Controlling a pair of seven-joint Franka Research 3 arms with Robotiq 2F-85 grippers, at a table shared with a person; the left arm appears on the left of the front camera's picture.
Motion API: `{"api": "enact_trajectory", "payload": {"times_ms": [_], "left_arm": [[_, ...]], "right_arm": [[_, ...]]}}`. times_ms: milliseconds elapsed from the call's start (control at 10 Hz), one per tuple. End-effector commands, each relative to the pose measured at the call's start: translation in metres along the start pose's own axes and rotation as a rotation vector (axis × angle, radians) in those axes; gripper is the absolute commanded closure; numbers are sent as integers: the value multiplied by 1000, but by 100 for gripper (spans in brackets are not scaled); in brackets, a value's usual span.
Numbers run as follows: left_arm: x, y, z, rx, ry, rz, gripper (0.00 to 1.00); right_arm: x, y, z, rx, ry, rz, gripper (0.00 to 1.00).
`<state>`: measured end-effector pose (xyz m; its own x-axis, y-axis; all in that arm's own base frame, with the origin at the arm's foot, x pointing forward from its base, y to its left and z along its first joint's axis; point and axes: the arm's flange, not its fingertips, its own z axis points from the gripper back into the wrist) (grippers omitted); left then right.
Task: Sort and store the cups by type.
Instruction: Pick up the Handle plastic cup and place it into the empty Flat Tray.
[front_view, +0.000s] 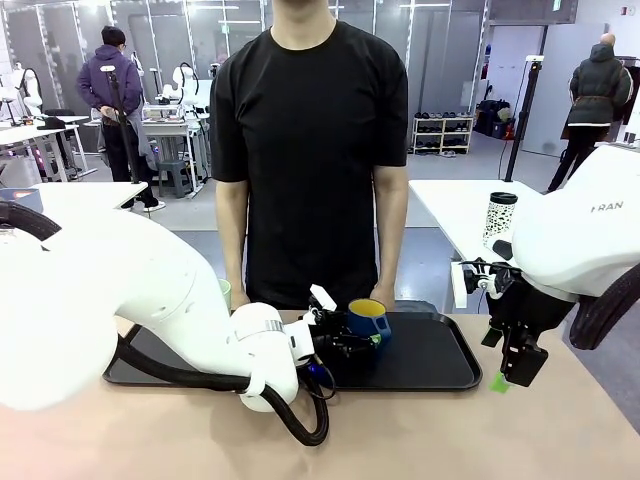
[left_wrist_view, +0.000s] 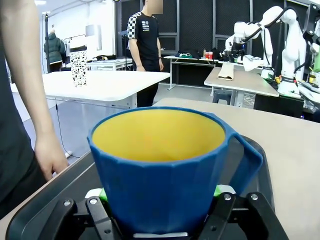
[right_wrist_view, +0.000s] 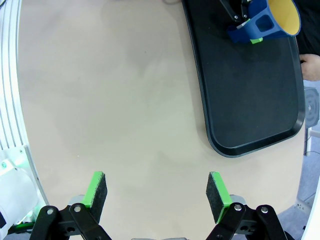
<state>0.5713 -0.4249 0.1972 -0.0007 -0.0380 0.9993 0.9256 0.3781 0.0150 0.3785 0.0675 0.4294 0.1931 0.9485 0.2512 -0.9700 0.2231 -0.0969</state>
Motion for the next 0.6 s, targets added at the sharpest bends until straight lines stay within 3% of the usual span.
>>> {"api": "enact_trajectory", "payload": {"times_ms": [0, 200, 300, 400, 500], "left_arm": [[-50, -82, 10, 58, -49, -45, 29], [-52, -85, 11, 52, -38, -46, 23], [-53, -86, 12, 50, -34, -42, 17], [-52, -87, 14, 47, -32, -43, 3], [-52, -87, 17, 52, -36, -46, 0]], "right_arm": [[-1, 3, 0, -11, 12, -15, 0], [-1, 3, 0, -11, 12, -15, 0], [-1, 3, 0, -11, 12, -15, 0], [-1, 3, 0, -11, 12, -15, 0], [-1, 3, 0, -11, 12, -15, 0]]}}
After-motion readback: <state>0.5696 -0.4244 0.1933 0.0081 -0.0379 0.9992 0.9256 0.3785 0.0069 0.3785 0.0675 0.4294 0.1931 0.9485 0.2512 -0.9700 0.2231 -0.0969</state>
